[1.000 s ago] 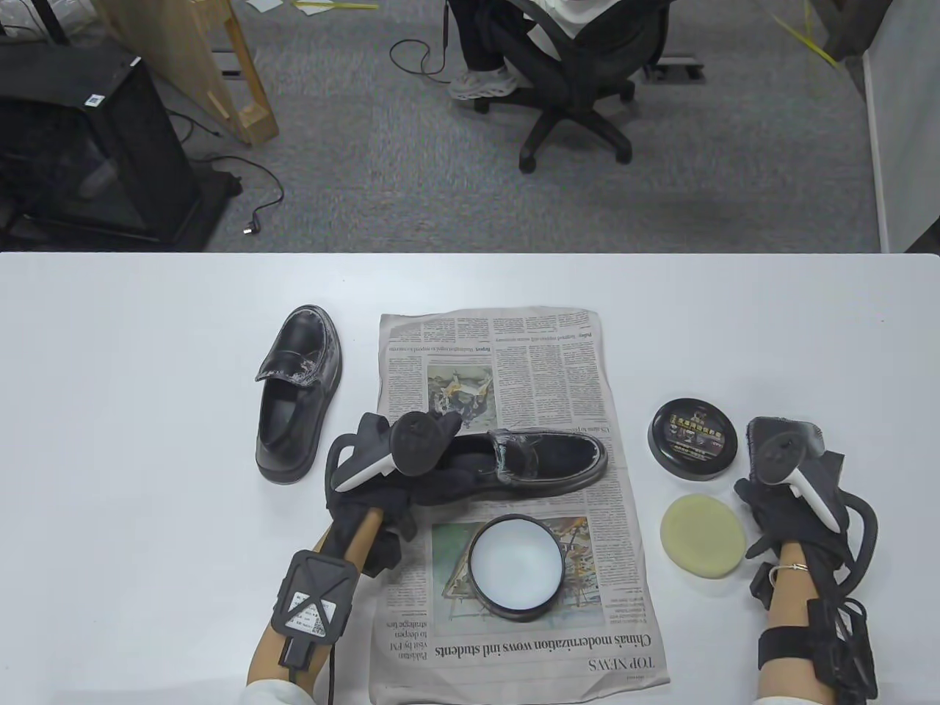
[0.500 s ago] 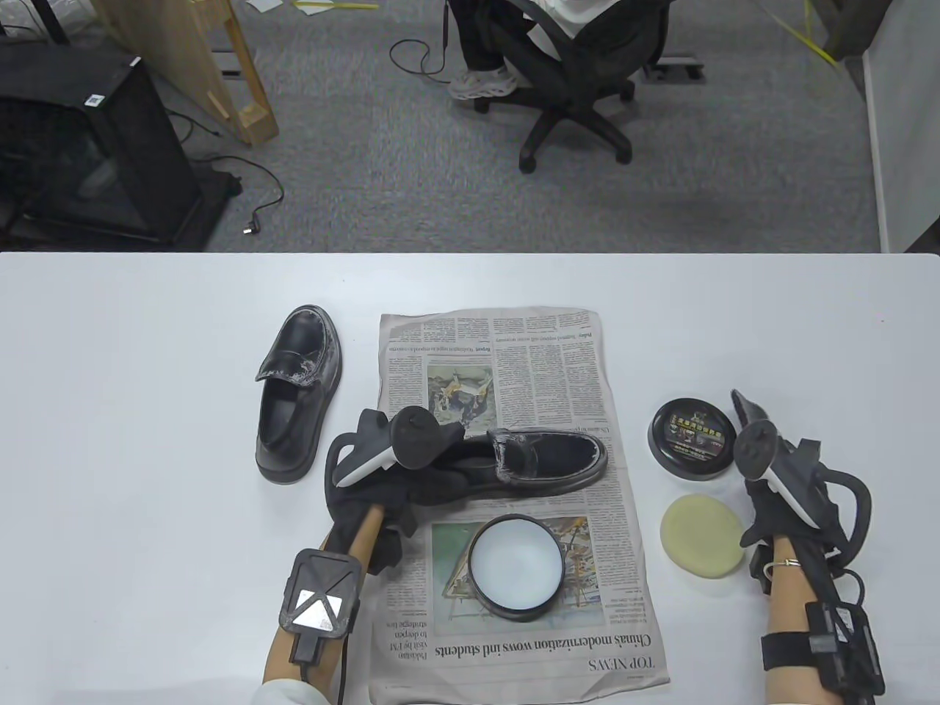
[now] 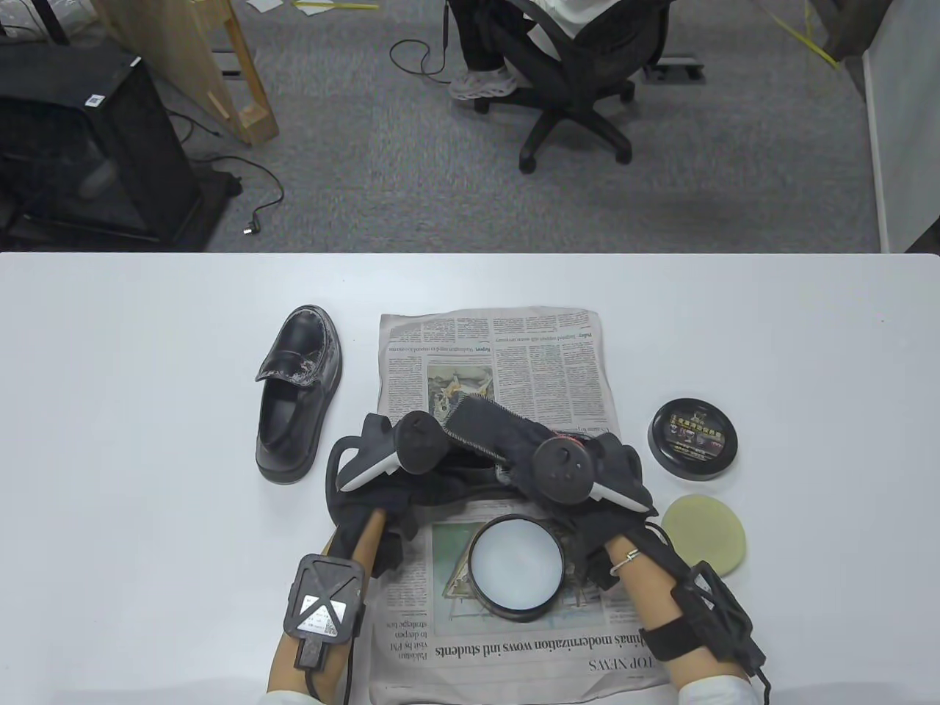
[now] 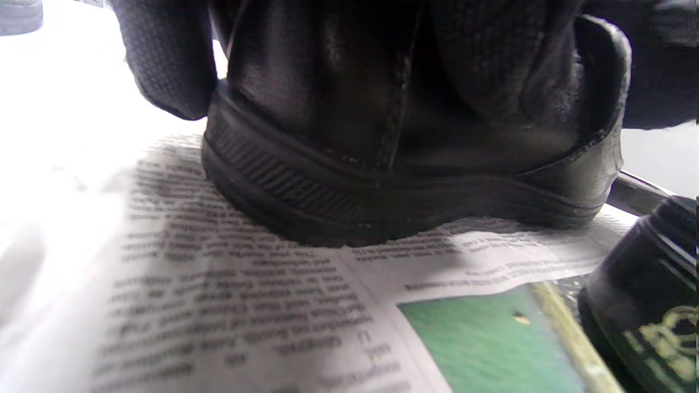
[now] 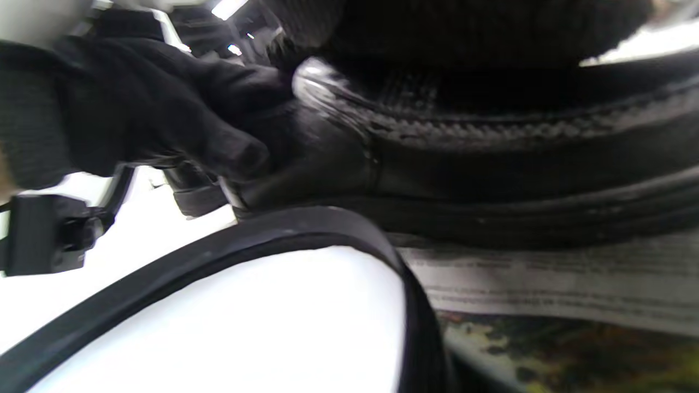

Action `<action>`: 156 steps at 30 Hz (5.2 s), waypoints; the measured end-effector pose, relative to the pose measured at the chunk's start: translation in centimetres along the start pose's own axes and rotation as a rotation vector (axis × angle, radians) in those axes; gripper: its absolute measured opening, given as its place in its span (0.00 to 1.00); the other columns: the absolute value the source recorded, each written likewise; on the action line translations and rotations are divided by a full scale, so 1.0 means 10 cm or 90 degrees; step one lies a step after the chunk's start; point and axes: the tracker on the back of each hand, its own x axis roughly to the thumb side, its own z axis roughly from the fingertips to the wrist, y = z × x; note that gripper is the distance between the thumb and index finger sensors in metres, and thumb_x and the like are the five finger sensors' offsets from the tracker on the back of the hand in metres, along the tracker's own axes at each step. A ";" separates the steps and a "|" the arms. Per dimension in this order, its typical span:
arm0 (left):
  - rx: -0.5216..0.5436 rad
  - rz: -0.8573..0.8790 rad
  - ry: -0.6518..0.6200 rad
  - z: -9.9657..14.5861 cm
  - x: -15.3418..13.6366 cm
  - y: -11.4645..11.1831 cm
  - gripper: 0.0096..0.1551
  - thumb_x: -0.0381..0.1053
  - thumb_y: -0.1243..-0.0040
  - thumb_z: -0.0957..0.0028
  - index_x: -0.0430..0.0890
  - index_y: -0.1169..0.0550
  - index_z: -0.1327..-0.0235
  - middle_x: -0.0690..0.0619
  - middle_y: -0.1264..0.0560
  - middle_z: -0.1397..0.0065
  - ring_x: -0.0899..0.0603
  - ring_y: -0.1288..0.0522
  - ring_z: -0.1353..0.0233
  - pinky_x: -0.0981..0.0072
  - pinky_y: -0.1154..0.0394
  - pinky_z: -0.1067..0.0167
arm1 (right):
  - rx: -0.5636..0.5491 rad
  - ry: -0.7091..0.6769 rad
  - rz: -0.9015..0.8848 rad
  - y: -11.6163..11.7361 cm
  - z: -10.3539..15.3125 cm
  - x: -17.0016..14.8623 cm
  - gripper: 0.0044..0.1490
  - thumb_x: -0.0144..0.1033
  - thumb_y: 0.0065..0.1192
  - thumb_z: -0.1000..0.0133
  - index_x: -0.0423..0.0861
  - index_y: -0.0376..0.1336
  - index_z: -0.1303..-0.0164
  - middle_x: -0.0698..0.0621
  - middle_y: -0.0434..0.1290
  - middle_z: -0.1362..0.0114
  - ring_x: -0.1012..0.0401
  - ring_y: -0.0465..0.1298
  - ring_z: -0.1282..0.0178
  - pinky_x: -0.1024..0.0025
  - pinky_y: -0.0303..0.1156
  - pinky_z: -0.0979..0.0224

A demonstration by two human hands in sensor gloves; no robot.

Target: Dip and apply leather care cream with polishing sponge on shoes

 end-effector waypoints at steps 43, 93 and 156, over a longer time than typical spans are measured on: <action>0.013 0.056 0.035 0.00 -0.02 -0.02 0.46 0.62 0.31 0.55 0.56 0.33 0.21 0.49 0.32 0.15 0.37 0.32 0.19 0.36 0.26 0.31 | -0.119 0.076 0.327 0.23 0.62 -0.09 0.34 0.40 0.44 0.33 0.40 0.52 0.17 0.37 0.61 0.19 0.42 0.70 0.25 0.54 0.71 0.28; 0.040 -0.061 0.012 0.05 0.06 -0.07 0.44 0.65 0.37 0.52 0.58 0.35 0.20 0.48 0.32 0.14 0.37 0.30 0.20 0.44 0.25 0.29 | -0.093 0.206 0.160 0.15 0.31 -0.38 0.33 0.41 0.38 0.31 0.45 0.48 0.15 0.42 0.54 0.14 0.40 0.56 0.16 0.47 0.57 0.21; 0.069 -0.083 0.013 0.07 0.09 -0.08 0.47 0.66 0.35 0.56 0.58 0.34 0.20 0.48 0.30 0.15 0.37 0.28 0.22 0.44 0.26 0.30 | -0.136 0.159 0.291 0.27 0.66 -0.11 0.32 0.41 0.40 0.31 0.41 0.55 0.18 0.38 0.61 0.19 0.42 0.69 0.23 0.52 0.68 0.26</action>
